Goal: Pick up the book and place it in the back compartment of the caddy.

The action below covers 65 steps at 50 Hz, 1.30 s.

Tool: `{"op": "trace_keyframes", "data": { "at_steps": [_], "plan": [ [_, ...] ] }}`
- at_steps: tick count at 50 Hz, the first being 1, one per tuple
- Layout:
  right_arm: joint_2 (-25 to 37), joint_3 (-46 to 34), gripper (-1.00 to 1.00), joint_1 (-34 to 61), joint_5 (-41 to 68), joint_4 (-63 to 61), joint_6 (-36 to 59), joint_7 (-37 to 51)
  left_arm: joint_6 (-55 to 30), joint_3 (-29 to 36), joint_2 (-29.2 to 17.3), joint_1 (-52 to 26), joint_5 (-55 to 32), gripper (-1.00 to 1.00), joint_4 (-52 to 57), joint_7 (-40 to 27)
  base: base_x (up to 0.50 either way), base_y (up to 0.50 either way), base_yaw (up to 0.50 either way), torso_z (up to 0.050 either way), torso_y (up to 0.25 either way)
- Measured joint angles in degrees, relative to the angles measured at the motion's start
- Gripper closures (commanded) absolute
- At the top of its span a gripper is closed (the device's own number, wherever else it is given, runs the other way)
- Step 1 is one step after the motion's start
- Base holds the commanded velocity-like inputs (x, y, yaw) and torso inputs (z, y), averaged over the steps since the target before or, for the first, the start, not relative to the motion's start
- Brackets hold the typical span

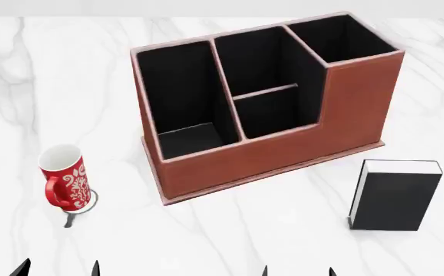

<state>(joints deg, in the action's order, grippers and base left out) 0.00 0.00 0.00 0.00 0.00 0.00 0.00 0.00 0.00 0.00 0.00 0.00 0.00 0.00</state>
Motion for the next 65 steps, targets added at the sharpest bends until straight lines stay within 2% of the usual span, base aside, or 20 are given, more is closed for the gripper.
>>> {"op": "trace_keyframes", "data": {
  "at_steps": [12,23,49,65],
  "plan": [
    [1.3,-2.2,-1.0,0.3,1.2,1.0,-0.4,0.9,0.7,1.6,-1.3,-1.0,-1.0,-1.0,-2.1,-1.9,0.0,0.0,0.0,0.0,0.0],
    [2.5,-3.6,-1.0,-0.6,2.7,0.3,-2.8,2.4,4.8,3.2,-2.3,0.0,-0.8,-1.0,-2.0,-5.0,0.0,0.0,0.0,0.0,0.0],
    [4.3,-3.5,-1.0,-9.9,6.1,-10.4,-19.6,6.7,25.9,5.9,-4.6,10.0,3.0,-1.0,8.0,-12.5,0.0,0.0,0.0,0.0,0.0],
    [5.2,-4.1,-1.0,-12.0,6.5,-11.8,-25.5,8.5,36.1,6.5,-5.8,12.7,2.3,-1.0,9.5,-15.9,0.0,0.0,0.0,0.0,0.0]
  ]
}}
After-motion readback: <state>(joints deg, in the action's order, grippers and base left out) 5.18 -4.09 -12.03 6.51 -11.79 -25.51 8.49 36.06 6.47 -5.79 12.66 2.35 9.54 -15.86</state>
